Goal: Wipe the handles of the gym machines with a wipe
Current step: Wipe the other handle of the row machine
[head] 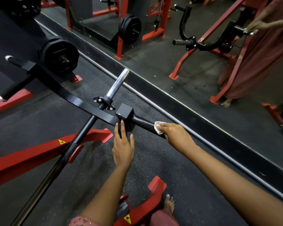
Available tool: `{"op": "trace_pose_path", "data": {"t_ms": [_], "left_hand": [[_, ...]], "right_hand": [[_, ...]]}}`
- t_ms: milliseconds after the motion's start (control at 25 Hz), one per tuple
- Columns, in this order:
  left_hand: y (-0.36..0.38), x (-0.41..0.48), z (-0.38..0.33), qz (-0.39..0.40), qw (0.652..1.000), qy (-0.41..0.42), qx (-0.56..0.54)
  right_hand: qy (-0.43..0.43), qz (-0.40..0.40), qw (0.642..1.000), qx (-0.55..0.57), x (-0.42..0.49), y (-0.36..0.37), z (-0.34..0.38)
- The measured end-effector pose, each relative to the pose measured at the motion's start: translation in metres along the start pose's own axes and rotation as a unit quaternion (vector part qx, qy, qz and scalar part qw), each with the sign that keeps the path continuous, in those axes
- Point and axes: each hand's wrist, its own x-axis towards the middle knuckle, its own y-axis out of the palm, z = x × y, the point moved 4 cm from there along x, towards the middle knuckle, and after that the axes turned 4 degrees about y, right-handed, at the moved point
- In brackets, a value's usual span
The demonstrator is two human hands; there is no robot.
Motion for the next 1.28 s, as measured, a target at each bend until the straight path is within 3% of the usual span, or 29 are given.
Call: {"op": "trace_pose_path", "data": {"t_ms": [120,280,360,480,680,840,960,1160,1280], "left_hand": [[0.003,0.0,0.001,0.004,1.0,0.003,0.007],[0.002,0.003,0.001,0.015,1.0,-0.001,0.003],[-0.003,-0.003,0.001,0.009,0.999,0.022,-0.027],[-0.011,-0.024,-0.01,-0.023,0.992,0.125,0.007],[-0.02,0.019,-0.045,-0.009,0.944,0.293,0.153],[-0.014,0.058,-0.03,0.075,0.903,0.323,0.273],[-0.011,0.061,-0.019,0.084,0.88,0.347,0.312],[-0.013,0.062,-0.02,0.089,0.883,0.345,0.307],[-0.015,0.062,-0.021,0.084,0.886,0.352,0.288]], "right_hand": [[0.009,-0.037,0.997,0.069,0.048,-0.009,0.021],[0.001,0.056,0.998,0.034,0.085,0.02,0.043],[0.012,0.045,0.998,0.03,0.07,0.024,0.03],[0.031,0.039,0.998,0.046,0.044,0.009,0.005],[0.044,0.085,0.995,-0.043,0.016,0.005,-0.027],[0.093,0.099,0.991,-0.006,-0.002,0.004,-0.04],[0.133,0.053,0.989,0.028,0.02,0.01,-0.033],[0.075,0.084,0.992,0.06,0.067,0.02,0.018],[0.056,0.093,0.992,0.061,0.056,0.015,0.002]]}}
